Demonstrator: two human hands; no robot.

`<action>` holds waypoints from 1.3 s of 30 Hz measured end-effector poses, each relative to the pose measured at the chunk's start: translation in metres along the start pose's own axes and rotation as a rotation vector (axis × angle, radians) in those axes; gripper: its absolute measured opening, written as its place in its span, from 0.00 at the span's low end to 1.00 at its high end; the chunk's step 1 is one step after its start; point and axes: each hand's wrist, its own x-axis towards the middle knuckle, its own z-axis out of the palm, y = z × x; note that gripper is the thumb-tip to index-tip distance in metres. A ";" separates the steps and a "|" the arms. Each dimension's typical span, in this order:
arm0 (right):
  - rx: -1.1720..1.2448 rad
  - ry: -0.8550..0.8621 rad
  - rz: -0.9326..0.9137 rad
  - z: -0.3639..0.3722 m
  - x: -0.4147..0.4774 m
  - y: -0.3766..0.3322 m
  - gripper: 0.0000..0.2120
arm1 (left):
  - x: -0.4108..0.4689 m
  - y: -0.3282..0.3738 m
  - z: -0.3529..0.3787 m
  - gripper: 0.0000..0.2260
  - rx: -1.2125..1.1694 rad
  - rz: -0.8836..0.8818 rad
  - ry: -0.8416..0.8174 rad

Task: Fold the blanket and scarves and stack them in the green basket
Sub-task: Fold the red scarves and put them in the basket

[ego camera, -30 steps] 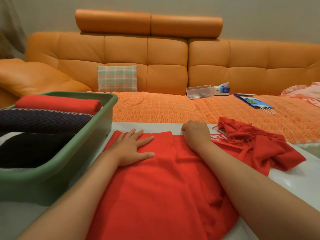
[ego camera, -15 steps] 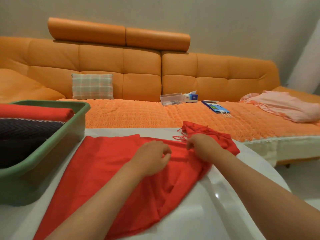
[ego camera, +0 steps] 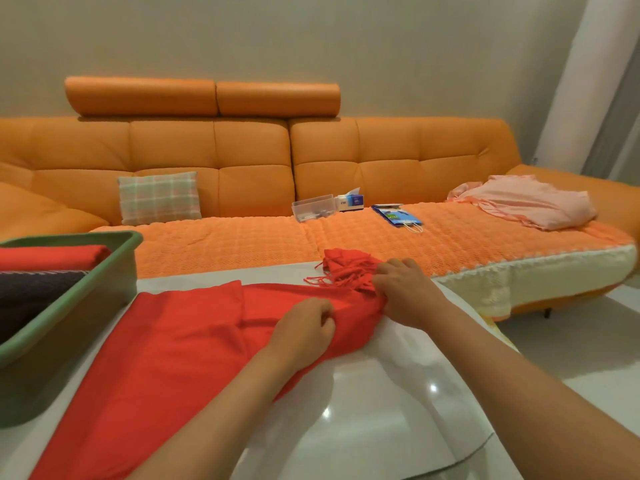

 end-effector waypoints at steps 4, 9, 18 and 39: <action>0.193 0.014 -0.098 -0.018 -0.024 -0.005 0.12 | -0.017 0.022 -0.008 0.04 -0.006 0.164 -0.237; 0.332 -0.414 0.091 -0.029 -0.056 -0.020 0.10 | -0.020 0.042 -0.013 0.17 0.118 0.078 -0.461; 0.452 -0.047 0.533 0.002 -0.007 -0.018 0.24 | 0.043 0.032 -0.002 0.15 0.186 0.043 -0.184; 0.911 0.237 1.281 0.029 0.004 0.044 0.10 | 0.115 -0.026 0.011 0.13 0.188 -0.206 0.099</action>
